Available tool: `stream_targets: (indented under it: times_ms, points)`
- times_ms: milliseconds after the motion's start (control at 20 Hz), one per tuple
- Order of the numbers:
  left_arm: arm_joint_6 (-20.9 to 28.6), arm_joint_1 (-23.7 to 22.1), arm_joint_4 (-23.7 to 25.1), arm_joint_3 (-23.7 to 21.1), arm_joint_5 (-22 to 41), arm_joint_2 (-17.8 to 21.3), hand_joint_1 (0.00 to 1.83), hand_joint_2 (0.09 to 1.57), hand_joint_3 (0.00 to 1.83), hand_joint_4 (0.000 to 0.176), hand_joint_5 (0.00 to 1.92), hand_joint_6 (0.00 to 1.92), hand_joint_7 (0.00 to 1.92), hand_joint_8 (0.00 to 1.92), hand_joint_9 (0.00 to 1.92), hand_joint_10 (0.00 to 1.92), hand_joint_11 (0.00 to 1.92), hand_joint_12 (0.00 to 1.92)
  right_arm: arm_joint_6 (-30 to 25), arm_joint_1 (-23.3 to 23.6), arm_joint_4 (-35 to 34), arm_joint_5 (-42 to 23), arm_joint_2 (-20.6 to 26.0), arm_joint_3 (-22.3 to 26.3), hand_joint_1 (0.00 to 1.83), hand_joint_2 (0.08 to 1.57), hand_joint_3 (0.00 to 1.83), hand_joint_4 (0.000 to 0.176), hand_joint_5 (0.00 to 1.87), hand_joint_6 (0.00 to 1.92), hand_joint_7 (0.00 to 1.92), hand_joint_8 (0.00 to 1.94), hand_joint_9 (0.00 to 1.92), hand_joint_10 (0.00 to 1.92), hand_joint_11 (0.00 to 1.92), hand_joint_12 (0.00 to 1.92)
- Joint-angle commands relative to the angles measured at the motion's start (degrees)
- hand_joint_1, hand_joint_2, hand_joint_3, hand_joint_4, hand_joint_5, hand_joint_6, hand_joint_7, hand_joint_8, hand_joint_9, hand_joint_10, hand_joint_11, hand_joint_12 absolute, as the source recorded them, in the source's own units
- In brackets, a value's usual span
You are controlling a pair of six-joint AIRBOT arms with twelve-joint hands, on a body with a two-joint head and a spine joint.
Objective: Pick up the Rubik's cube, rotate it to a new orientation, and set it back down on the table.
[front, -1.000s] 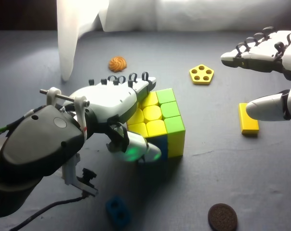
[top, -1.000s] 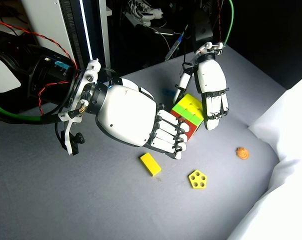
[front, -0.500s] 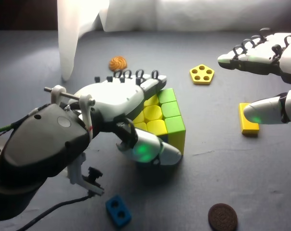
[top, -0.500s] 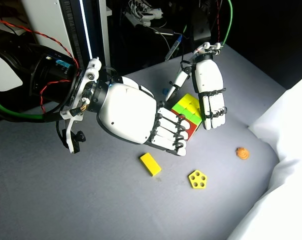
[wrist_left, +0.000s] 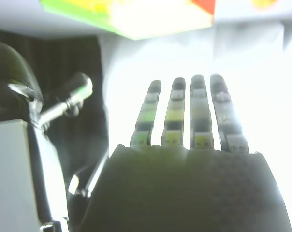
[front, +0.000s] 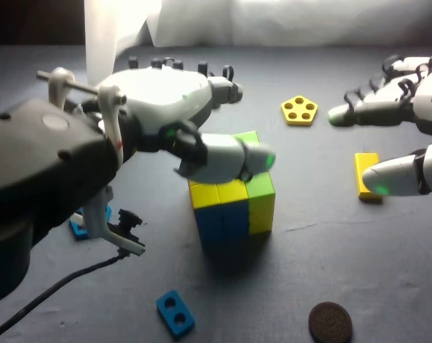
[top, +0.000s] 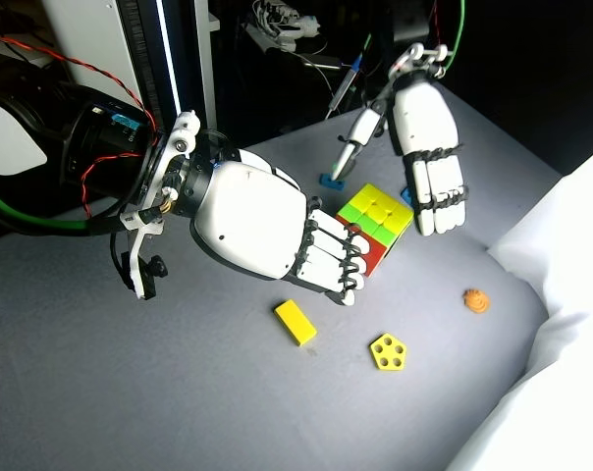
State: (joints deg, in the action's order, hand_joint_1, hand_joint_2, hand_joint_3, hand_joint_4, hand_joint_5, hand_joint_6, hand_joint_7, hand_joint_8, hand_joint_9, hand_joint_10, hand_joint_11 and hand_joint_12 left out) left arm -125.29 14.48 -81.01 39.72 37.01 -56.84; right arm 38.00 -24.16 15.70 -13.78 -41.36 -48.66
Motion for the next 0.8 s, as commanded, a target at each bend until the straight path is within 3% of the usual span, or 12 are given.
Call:
stream_targets:
  times_ms: [0,50,100,200,300,350,450,600,750]
  points:
    - [-0.96,-1.47,2.19,-0.30,1.67,0.73,0.20,1.28,0.00,0.000,0.72,0.06,0.71,0.55,0.54,1.03,0.23,1.63,0.04,0.48,-0.81,-5.65,0.50,0.01,0.00,1.28,0.00,0.000,0.32,0.91,0.57,0.89,0.42,1.29,0.04,1.85]
    - [-1.00,-2.25,2.02,-0.50,1.13,1.06,0.21,1.30,0.00,0.000,0.86,0.11,0.68,0.96,0.54,1.33,0.28,1.74,0.05,0.53,-0.81,-5.66,0.64,0.08,0.03,1.29,0.00,0.000,0.44,1.09,0.63,1.16,0.49,1.49,0.21,1.91]
    - [-1.00,-3.00,1.76,-0.68,0.49,1.35,0.16,1.33,0.00,0.000,0.91,0.27,0.68,1.19,0.55,1.45,0.32,1.74,0.06,0.54,-0.81,-5.66,0.87,0.24,0.09,1.29,0.00,0.000,0.53,1.25,0.65,1.43,0.50,1.73,0.34,1.92]
    - [-1.68,-4.60,1.23,-1.10,0.34,1.85,0.13,1.36,0.00,0.000,0.85,0.76,0.73,1.37,0.60,1.57,0.40,1.76,0.24,0.49,-0.79,-5.63,1.42,0.80,0.08,1.30,0.00,0.000,0.64,1.41,0.73,1.64,0.58,1.88,0.44,1.92]
    - [-4.23,-6.76,-0.14,-1.18,0.02,2.05,0.09,1.41,0.01,0.000,0.77,1.23,0.74,1.51,0.63,1.72,0.46,1.90,1.14,0.48,-0.76,-5.63,1.84,1.52,0.00,1.31,0.00,0.000,0.78,1.49,0.85,1.65,0.71,1.86,0.59,1.92]
    - [-6.12,-8.01,-1.33,-1.13,-0.13,2.05,0.09,1.41,0.01,0.000,0.77,1.23,0.74,1.51,0.63,1.72,0.46,1.90,1.50,0.48,-0.76,-5.63,1.93,1.81,0.00,1.31,0.00,0.000,0.78,1.49,0.85,1.65,0.71,1.86,0.59,1.92]
    - [-6.30,-9.01,-1.36,-1.11,-0.13,2.04,0.11,1.41,0.00,0.000,0.77,1.28,0.82,1.72,0.76,1.88,0.62,1.92,1.54,0.48,-0.76,-5.63,2.08,2.08,0.05,1.31,0.00,0.000,0.84,1.48,0.95,1.62,0.83,1.84,0.72,1.92]
    - [-7.35,-10.65,-1.96,-1.19,-0.32,2.39,0.09,1.42,0.00,0.000,0.76,1.33,0.81,1.77,0.75,1.90,0.64,1.92,1.24,0.63,-0.77,-5.93,2.28,2.15,0.00,1.34,0.01,0.000,0.78,1.55,0.90,1.68,0.82,1.88,0.73,1.92]
    - [-12.43,-13.29,-5.63,-1.04,-0.35,2.51,0.04,1.43,0.00,0.000,0.74,1.33,0.76,1.86,0.74,1.92,0.64,1.92,-3.05,0.62,-0.77,-8.51,3.12,2.01,0.04,1.33,0.00,0.000,0.77,1.54,0.91,1.65,0.83,1.86,0.74,1.92]
